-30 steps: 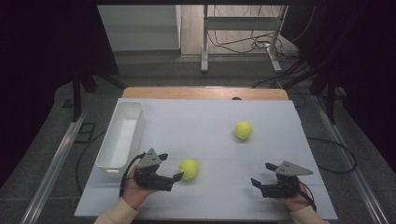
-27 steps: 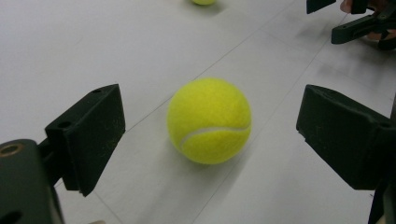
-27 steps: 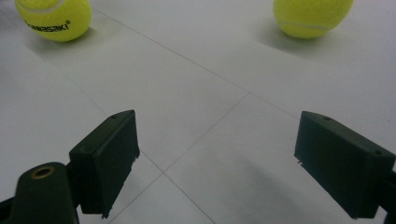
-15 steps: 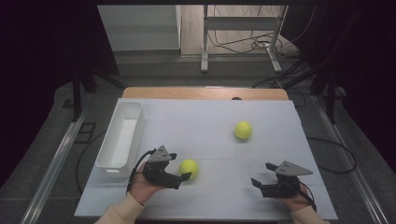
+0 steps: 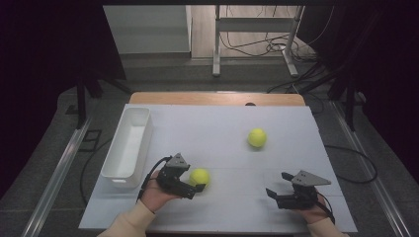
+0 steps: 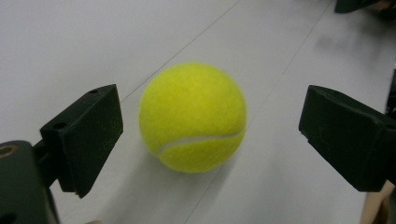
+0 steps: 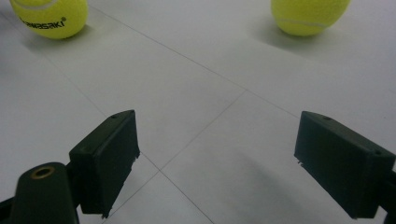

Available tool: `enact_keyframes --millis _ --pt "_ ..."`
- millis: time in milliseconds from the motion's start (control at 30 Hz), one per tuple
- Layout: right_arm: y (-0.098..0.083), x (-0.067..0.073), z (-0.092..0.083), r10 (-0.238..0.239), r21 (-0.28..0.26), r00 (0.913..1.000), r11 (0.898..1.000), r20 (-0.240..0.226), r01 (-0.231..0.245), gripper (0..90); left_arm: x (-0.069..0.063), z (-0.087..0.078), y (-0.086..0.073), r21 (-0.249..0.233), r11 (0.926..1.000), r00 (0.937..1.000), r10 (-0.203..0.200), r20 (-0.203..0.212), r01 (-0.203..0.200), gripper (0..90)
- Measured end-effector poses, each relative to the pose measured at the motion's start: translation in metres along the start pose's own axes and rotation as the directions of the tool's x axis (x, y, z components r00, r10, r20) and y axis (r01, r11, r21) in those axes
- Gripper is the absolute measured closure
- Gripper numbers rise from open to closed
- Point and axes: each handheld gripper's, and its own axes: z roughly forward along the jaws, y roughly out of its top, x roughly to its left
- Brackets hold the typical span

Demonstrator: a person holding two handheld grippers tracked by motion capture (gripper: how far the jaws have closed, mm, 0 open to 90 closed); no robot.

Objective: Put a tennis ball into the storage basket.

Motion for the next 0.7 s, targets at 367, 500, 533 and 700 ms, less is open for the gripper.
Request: enact_keyframes --millis 367,500,533,700 --pt "0.0 0.0 0.001 -0.006 0.008 1.0 1.0 -0.002 0.006 13.9 0.001 0.01 -0.002 0.046 0.9989 0.9999 -0.005 -0.011 0.006 5.9" --pt "0.0 0.0 0.001 -0.009 0.013 1.0 1.0 -0.001 0.009 13.9 0.002 0.013 -0.001 0.05 0.9987 0.9999 -0.003 -0.013 0.003 5.7" --pt "0.0 0.0 0.001 -0.009 0.013 1.0 1.0 -0.001 0.009 13.9 0.003 0.014 -0.001 0.052 0.9986 0.9999 -0.007 -0.013 0.007 5.7" --pt "0.0 0.001 0.001 -0.011 0.018 0.9999 1.0 0.002 0.011 13.9 0.005 0.023 0.001 0.078 0.9969 0.9998 -0.006 -0.018 0.008 4.6"
